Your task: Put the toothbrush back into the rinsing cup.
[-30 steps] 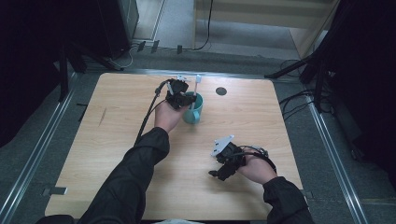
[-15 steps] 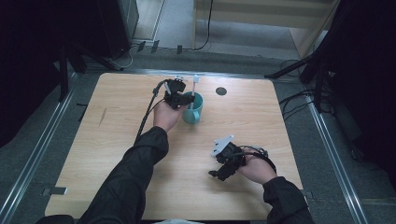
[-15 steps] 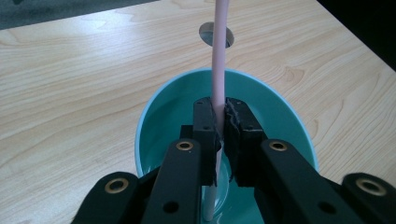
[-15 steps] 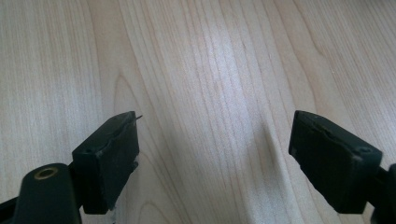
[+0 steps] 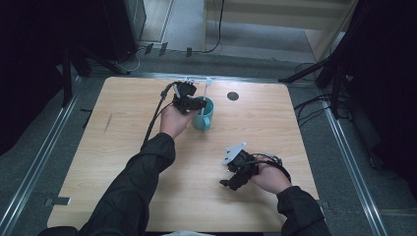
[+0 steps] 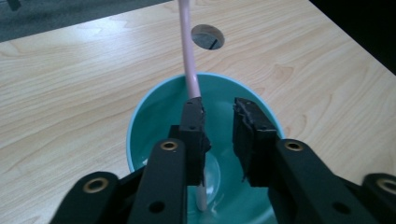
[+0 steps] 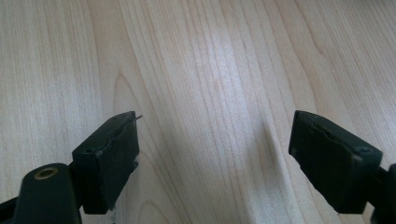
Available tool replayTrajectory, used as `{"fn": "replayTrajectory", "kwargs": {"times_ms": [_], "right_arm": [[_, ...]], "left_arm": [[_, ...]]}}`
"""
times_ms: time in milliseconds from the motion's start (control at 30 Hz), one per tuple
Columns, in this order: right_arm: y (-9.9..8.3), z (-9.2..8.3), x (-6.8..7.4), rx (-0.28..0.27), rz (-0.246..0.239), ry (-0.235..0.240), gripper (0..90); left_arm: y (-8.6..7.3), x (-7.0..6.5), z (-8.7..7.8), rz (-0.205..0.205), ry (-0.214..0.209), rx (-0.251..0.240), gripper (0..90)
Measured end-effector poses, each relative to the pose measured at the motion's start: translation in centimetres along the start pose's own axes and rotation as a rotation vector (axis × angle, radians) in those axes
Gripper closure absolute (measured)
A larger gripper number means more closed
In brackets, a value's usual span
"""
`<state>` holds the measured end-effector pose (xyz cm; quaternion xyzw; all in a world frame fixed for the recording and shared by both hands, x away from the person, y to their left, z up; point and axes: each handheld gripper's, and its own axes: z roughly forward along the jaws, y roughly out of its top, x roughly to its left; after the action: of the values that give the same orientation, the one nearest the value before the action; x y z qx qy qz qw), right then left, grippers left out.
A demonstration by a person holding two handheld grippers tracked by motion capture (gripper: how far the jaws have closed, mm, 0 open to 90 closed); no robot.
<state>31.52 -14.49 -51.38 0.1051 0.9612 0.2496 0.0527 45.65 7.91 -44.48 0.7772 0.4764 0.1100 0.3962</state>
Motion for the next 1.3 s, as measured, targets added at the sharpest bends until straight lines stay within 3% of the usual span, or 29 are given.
{"fn": "replayTrajectory", "kwargs": {"times_ms": [200, 367, 633, 900, 1300], "right_arm": [[0.0, 0.0, 0.0, 0.002, -0.001, 0.0, 16.1], [-0.1, 0.1, 0.0, 0.008, 0.0, -0.001, 16.1], [-0.1, 0.2, -0.1, 0.017, 0.003, -0.004, 16.1], [-0.2, 0.3, -0.2, 0.021, 0.014, -0.002, 16.1], [0.2, 0.6, -0.4, 0.03, 0.009, 0.002, 16.1]], "left_arm": [[-0.4, -0.7, -2.5, 0.057, -0.033, -0.003, 66.0], [-1.5, -0.8, -4.5, 0.076, -0.05, 0.023, 59.7], [-4.2, -0.2, -7.2, 0.068, -0.096, 0.046, 54.8], [-6.6, -0.1, -8.6, 0.079, -0.119, 0.059, 50.9], [-10.2, 1.2, -11.4, 0.047, -0.092, 0.041, 45.7]]}}
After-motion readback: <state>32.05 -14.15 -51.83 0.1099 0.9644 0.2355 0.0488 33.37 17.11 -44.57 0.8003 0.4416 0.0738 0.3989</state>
